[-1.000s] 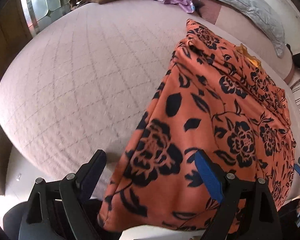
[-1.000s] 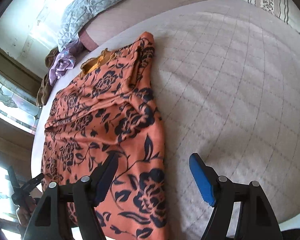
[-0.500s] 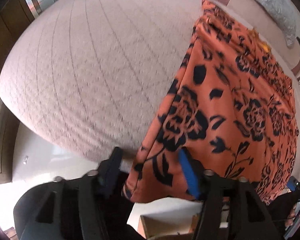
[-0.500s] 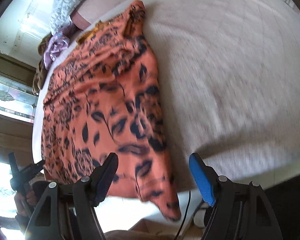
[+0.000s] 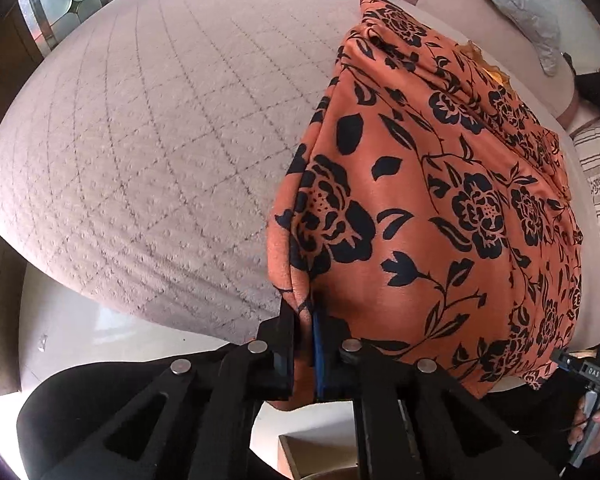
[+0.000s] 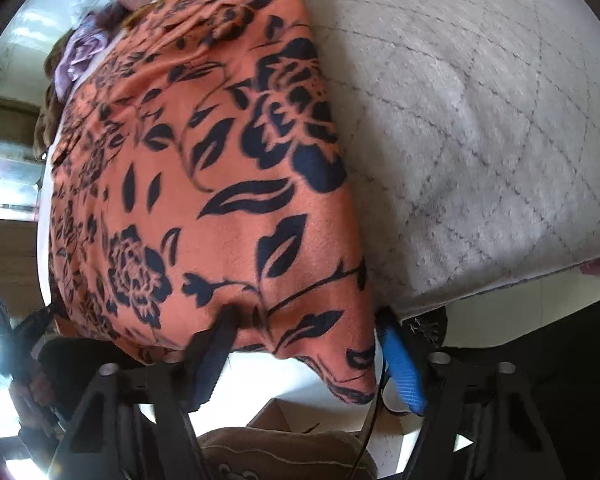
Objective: Fold small clothes
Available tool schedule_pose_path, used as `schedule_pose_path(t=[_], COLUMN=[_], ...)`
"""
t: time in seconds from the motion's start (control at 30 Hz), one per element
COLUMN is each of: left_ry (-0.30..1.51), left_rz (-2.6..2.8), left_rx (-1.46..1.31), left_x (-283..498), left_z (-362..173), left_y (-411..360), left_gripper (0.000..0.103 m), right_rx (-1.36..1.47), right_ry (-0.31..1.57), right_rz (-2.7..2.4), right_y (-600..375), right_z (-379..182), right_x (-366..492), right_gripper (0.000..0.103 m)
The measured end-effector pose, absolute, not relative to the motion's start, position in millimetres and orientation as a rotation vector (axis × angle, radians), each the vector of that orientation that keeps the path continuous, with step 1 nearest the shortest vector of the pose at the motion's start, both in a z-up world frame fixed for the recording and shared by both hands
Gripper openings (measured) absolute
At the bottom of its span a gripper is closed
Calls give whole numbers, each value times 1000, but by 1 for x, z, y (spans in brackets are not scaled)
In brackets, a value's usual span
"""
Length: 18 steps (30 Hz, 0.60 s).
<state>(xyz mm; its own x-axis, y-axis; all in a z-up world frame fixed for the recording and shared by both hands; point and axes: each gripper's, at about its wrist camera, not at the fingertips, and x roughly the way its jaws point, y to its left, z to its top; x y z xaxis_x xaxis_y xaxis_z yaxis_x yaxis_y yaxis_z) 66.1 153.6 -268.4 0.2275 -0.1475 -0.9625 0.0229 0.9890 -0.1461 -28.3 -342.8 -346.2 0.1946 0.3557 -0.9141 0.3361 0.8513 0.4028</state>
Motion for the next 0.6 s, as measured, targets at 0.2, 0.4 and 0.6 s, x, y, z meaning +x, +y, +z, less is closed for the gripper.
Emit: schedule_pose_path(t=[0.2,0.4,0.6], left_ry=[1262,1159,1085], left_rz=[-240,-298,-315], left_rx=[-174,-200,-209], left_x=[70,105,187], left_z=[-230,-176,-144], left_y=[149,151,145], left_gripper=[6,6,6], right_rx=[592,700,790], right_ry=[1296,1043,844], right_rz=[167,309,298], right_y=[-339,-352,-388], right_z=[-311,-247,-206], right_x=[-37,-11,46], right_gripper=[9,9,9])
